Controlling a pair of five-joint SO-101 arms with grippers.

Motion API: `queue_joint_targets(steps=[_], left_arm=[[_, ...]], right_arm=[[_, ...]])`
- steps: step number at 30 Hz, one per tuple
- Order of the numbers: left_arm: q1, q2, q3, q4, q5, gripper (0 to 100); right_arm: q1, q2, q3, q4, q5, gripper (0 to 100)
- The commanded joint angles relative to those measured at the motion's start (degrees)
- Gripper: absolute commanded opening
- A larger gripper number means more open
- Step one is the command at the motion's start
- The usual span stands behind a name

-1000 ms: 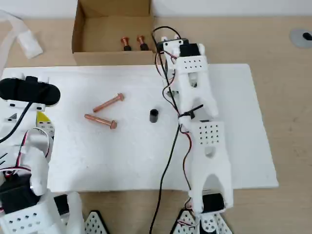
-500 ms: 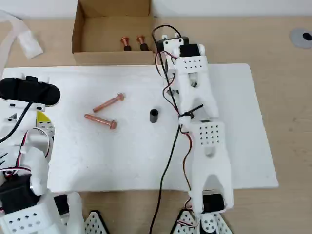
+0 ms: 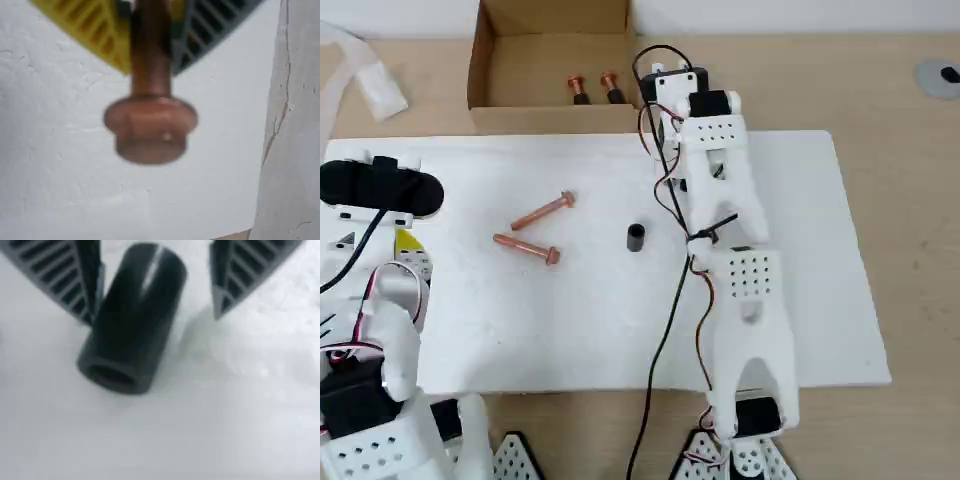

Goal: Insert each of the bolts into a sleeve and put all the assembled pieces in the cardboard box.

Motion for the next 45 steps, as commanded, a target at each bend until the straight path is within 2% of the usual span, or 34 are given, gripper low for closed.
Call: queue_joint_targets(steps=[1, 5, 9, 10, 19, 24, 28, 32, 41, 45], left_arm=[[0.35, -0.66, -0.26, 0.00, 0.18, 1], [0.35, -0.66, -0.26, 0.00, 0.18, 1], [0.35, -0.66, -0.26, 0.00, 0.18, 1], [0.35, -0.66, -0.26, 0.00, 0.18, 1], [0.35, -0.66, -0.26, 0.00, 0.18, 1], [0.35, -0.66, 0.88, -0.44, 0.70, 1], [0.26, -0.66, 0.26, -0.53, 5.27, 1], [0.35, -0.66, 0.44, -0.70, 9.76, 1], [0.44, -0.66, 0.62, -6.77, 9.93, 1], [0.53, 0.31, 4.92, -16.79, 9.85, 1]], right_arm=[[0.66, 1.89, -0.31, -3.96, 0.35, 16.4], [0.66, 1.98, -0.31, -3.34, 0.35, 15.6], [0.57, 2.24, -0.22, -1.85, 0.35, 1.7], [0.57, 2.24, -0.13, -1.58, 0.35, 0.8], [-1.63, 0.92, -1.10, 1.05, 0.09, 1.0], [-5.05, -3.47, -10.51, 8.26, 0.18, 0.9], [-5.85, -8.84, -23.78, 10.20, 0.18, 0.9], [-8.48, -15.60, -30.90, 10.20, 0.18, 0.9], [-15.96, -30.46, -31.52, 10.37, -0.09, 0.9], [-21.58, -33.54, -30.81, 10.37, -3.60, 0.9]])
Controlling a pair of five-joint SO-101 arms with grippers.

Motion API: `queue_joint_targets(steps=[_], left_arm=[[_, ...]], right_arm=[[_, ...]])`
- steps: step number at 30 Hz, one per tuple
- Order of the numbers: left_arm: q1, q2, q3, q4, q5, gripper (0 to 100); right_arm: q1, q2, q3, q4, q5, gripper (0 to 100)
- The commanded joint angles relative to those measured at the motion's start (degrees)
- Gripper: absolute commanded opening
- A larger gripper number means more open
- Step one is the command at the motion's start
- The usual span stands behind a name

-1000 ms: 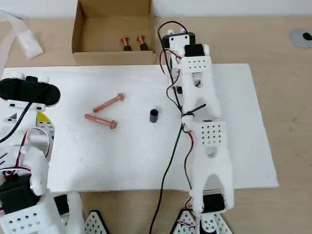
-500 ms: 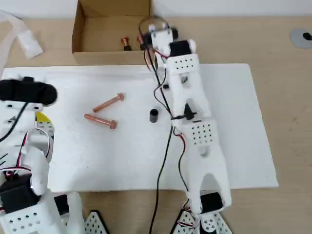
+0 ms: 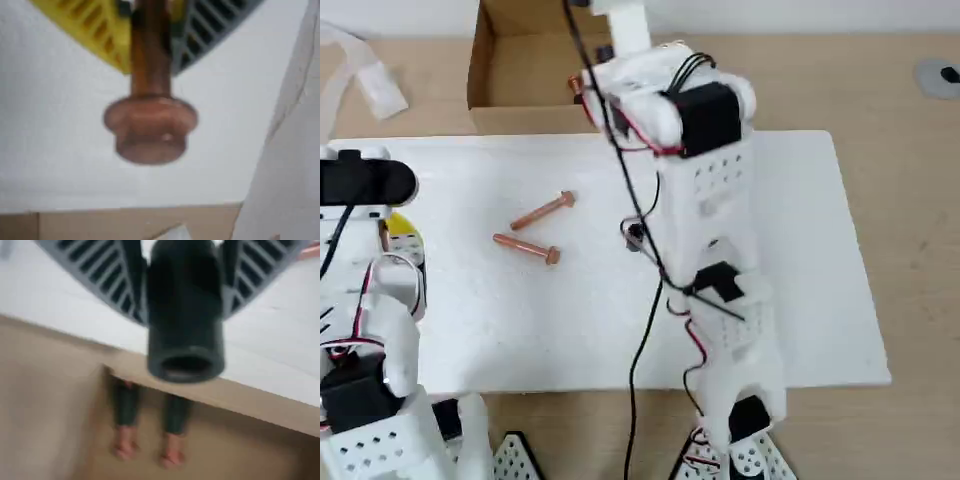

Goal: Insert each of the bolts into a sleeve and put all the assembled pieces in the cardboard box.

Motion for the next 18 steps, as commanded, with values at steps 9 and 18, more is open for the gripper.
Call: queue_joint_targets(steps=[9, 18], left_arm=[[0.88, -1.36, -0.44, -10.11, 0.35, 1], [1.14, -4.62, -0.44, -10.29, 10.02, 1]], right_arm=[[-8.57, -17.45, 14.81, 1.23, -4.48, 0.9], [-6.73, -51.74, 59.91, 0.97, -4.40, 0.9]])
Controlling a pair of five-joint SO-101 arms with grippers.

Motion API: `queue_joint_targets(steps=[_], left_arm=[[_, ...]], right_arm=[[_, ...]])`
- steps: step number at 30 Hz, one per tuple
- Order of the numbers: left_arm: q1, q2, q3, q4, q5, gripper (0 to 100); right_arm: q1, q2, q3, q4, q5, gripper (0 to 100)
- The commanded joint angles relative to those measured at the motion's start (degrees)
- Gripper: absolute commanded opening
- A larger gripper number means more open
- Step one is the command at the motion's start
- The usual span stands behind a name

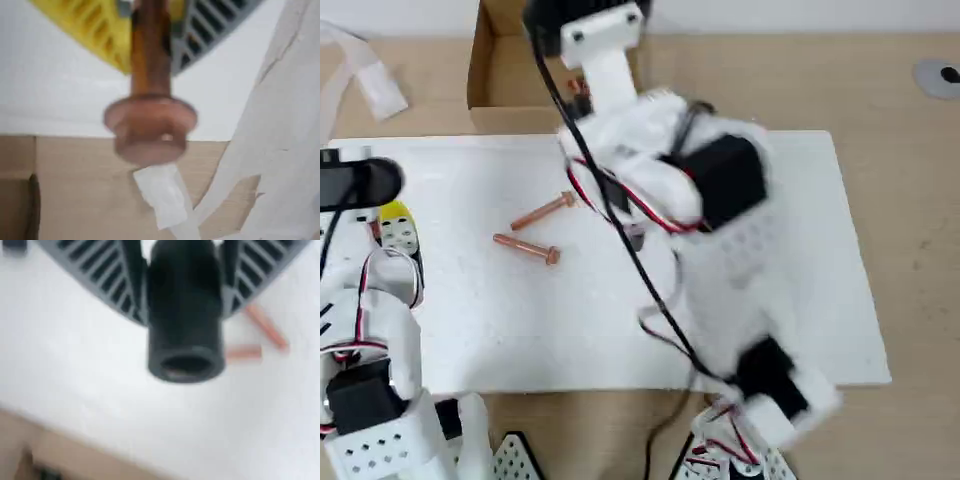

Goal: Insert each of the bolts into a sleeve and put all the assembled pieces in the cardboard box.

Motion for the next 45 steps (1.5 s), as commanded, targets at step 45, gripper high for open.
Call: queue_joint_targets(steps=[45], left_arm=[[40.35, -1.89, 0.35, -24.35, 24.09, 1]], right_arm=[[-12.44, -102.02, 132.18, -78.15, 9.58, 0.9]])
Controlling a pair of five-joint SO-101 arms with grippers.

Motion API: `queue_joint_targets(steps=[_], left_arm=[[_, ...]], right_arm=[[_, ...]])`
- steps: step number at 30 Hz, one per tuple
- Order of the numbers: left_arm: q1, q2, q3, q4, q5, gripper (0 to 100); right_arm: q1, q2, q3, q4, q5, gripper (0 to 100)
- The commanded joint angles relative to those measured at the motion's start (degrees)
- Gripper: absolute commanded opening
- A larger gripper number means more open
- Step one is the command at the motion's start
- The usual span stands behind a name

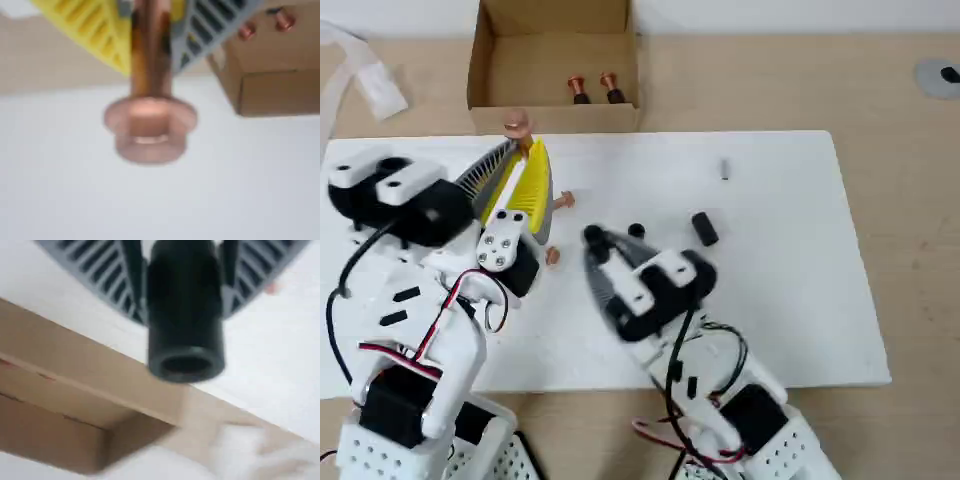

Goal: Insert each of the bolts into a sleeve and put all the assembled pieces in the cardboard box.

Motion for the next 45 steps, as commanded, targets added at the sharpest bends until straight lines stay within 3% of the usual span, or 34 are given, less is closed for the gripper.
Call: queue_joint_targets(steps=[1, 18, 31, 45], left_arm=[[0.79, -0.75, 0.88, -2.55, 2.20, 1], [6.24, -0.84, 10.64, -1.93, 6.24, 1], [0.35, -0.84, 10.37, 2.20, 7.30, 1], [0.88, -0.84, 10.90, 2.81, 10.64, 1]], right_arm=[[-3.91, -3.56, 0.92, -4.84, 0.53, 0.9], [-3.74, -3.91, 1.19, -5.45, 0.18, 0.9], [-1.89, -3.91, 1.36, -5.45, 0.09, 0.9], [-1.89, -4.00, 1.45, -5.45, 0.09, 0.9]])
